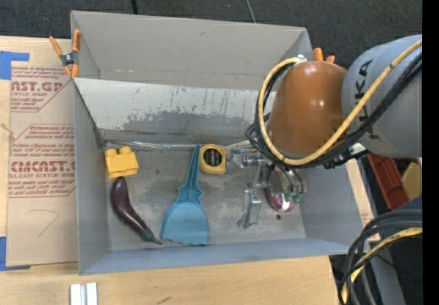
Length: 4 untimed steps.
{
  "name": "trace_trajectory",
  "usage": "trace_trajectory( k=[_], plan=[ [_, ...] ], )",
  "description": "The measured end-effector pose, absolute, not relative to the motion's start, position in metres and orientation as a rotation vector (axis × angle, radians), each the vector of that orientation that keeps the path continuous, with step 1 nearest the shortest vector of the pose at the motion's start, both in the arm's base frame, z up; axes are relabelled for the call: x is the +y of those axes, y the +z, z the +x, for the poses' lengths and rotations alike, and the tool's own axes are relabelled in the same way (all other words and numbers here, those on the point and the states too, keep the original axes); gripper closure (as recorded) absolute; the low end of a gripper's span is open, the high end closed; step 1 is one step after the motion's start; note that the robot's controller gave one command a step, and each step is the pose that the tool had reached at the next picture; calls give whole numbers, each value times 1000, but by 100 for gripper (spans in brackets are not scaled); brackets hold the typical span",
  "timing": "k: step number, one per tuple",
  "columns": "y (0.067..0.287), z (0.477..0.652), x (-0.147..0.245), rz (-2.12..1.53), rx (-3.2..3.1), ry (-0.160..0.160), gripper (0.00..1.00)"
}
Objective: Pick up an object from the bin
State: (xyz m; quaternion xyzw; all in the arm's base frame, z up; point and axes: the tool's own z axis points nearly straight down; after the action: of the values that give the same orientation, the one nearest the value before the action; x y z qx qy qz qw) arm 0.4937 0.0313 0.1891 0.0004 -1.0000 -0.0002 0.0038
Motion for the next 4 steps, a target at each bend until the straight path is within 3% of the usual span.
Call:
trace_trajectory(
  k=[1, 2, 3, 4],
  plan=[
    [193, 495, 31, 0, -3142, -1, 0],
    [159, 515, 57, 164, -3141, 0, 0],
    [147, 533, 118, 588, -3087, -2, 0],
    [125, 535, 124, 751, -3056, -6, 0]
  ],
)
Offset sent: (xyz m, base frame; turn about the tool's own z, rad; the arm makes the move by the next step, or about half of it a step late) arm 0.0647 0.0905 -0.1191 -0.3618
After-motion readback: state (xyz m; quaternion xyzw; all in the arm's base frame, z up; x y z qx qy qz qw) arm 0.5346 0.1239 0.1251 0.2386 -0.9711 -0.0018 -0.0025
